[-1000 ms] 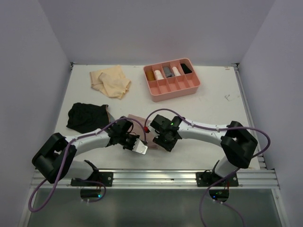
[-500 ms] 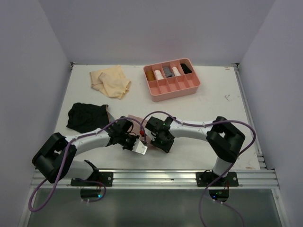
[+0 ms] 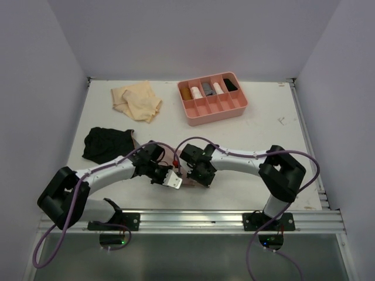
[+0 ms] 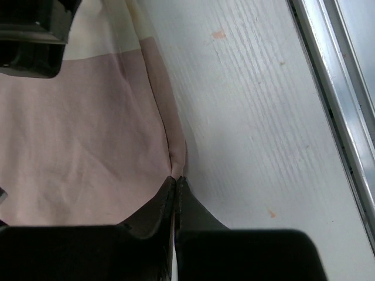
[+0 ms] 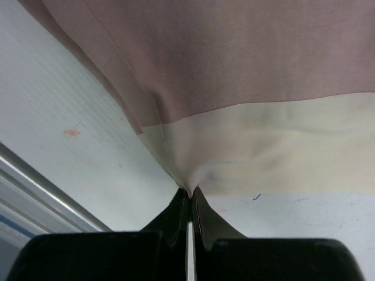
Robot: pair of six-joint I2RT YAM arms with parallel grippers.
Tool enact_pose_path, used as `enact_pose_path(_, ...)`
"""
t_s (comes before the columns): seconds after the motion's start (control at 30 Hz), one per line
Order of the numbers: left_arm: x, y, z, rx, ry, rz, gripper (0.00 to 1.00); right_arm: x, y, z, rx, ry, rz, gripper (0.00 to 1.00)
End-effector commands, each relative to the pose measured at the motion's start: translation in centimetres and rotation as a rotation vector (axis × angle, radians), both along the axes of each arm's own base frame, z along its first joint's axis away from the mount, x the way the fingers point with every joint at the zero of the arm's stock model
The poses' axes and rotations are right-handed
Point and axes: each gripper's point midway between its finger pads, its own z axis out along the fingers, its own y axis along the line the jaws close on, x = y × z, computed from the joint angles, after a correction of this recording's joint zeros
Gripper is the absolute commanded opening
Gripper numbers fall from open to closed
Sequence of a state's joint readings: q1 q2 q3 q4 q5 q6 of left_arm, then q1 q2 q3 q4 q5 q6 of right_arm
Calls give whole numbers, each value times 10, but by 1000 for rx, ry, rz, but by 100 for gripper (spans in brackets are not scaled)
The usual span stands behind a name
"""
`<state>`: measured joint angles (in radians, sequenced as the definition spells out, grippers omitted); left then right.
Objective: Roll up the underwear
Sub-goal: Fold the underwear
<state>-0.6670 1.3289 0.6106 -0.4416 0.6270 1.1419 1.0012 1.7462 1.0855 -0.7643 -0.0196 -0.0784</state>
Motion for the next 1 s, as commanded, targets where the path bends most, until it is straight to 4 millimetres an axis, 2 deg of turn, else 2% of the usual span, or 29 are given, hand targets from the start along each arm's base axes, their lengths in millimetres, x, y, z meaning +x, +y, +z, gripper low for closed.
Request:
enact_pose_path(0.0,0,-11,33,-77,33,2,0,-8,9,24,92,7,-16,0)
enact_pose_path(0.17,4,-14,49,-95,52,32,0,-20,12,25,125,71,-24,0)
enact_pose_path(0.4,19,-9,52,-83,82,75,0,-25,8,29,189,167,-99,0)
enact_pose_path(0.6,42,-8,59,-88,94,111,0,-17,-3,33,248,223,-222,0)
enact_pose_path(0.97,78,-26,65,-92,119,151,0,1,2,40,305,288,-292,0)
